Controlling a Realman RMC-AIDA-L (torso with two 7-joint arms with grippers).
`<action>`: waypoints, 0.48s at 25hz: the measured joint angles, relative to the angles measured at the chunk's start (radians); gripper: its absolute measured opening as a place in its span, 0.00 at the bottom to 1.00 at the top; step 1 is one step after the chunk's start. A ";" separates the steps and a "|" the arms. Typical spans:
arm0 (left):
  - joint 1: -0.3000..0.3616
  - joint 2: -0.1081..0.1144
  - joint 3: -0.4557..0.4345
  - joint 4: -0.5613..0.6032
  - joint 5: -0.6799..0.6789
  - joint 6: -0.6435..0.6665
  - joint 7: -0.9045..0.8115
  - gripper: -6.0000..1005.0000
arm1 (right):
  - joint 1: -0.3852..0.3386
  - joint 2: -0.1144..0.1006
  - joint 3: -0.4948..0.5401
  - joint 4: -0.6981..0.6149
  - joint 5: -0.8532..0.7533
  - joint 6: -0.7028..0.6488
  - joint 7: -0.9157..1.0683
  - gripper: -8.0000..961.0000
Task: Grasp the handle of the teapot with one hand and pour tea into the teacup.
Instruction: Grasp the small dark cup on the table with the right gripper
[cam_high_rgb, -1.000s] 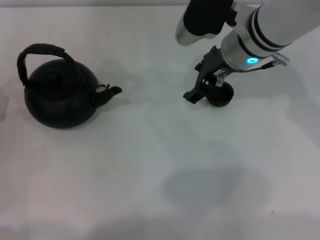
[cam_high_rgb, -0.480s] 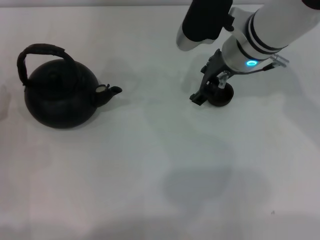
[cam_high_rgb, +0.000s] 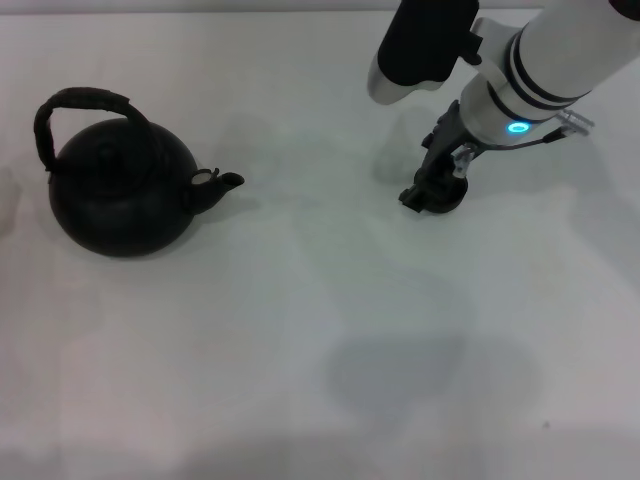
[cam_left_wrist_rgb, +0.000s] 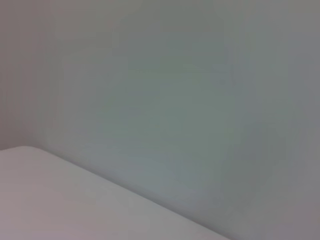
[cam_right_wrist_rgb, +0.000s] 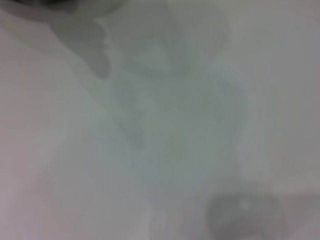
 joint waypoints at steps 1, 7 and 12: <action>0.000 0.000 0.000 0.000 0.000 -0.001 0.000 0.77 | 0.000 0.000 0.000 0.000 -0.006 0.004 0.004 0.86; 0.000 0.000 -0.003 0.000 -0.002 -0.002 -0.001 0.77 | -0.005 -0.002 0.001 0.000 -0.010 0.016 0.006 0.86; 0.000 0.000 -0.001 0.000 -0.002 -0.003 -0.010 0.77 | -0.016 -0.004 0.001 0.000 -0.010 0.030 0.006 0.84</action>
